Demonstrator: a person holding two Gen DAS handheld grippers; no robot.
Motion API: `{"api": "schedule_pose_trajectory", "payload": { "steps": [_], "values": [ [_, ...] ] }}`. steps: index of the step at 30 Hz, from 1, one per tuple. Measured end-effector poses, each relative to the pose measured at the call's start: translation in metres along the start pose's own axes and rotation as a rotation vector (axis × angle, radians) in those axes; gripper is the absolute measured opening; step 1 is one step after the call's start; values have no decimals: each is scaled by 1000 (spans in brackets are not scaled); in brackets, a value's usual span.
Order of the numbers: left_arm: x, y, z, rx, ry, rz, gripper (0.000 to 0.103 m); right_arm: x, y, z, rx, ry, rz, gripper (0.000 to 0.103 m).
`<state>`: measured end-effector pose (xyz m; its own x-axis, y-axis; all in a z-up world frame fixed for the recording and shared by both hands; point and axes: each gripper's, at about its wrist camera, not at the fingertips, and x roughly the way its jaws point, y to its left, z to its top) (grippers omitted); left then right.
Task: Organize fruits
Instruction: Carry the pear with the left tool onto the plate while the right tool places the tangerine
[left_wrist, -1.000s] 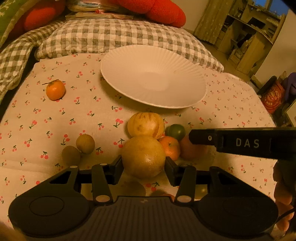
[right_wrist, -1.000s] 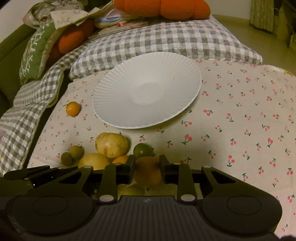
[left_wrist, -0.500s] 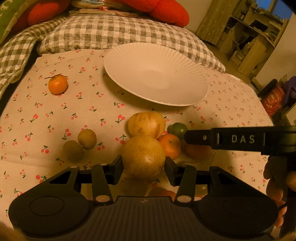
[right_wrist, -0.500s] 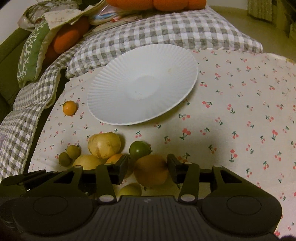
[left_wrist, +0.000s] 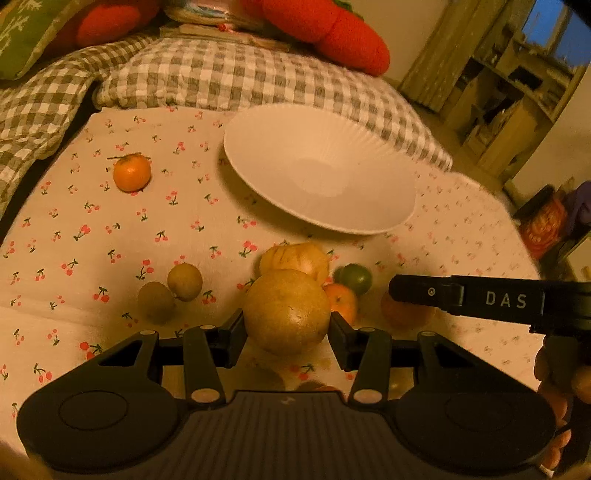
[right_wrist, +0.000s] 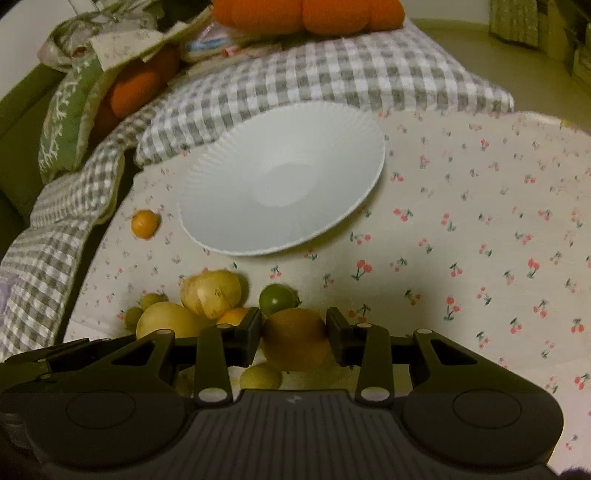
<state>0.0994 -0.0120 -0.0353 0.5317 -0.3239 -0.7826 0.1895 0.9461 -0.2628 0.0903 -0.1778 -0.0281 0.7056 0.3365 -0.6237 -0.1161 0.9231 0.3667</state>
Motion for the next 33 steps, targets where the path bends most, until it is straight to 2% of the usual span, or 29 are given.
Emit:
{"api": "schedule_pose_trajectory", "payload": {
  "steps": [4, 7, 11, 17, 25, 33],
  "values": [
    [-12, 0, 7, -17, -43, -9, 35, -13, -2, 9, -12, -60, -2, 34],
    [-19, 1, 18, -18, -100, 15, 35, -17, -7, 21, 6, -98, -17, 34],
    [-11, -3, 36, 19, -139, 53, 35, -10, -12, 35, 14, -124, -58, 34],
    [-5, -13, 53, 101, -200, 65, 35, -8, -19, 53, 57, -165, -51, 34],
    [22, -19, 63, 138, -174, 29, 35, 14, -29, 58, 105, -154, 42, 34],
    [40, -15, 60, 156, -154, 14, 35, 23, -17, 56, 69, -139, 56, 34]
  ]
}}
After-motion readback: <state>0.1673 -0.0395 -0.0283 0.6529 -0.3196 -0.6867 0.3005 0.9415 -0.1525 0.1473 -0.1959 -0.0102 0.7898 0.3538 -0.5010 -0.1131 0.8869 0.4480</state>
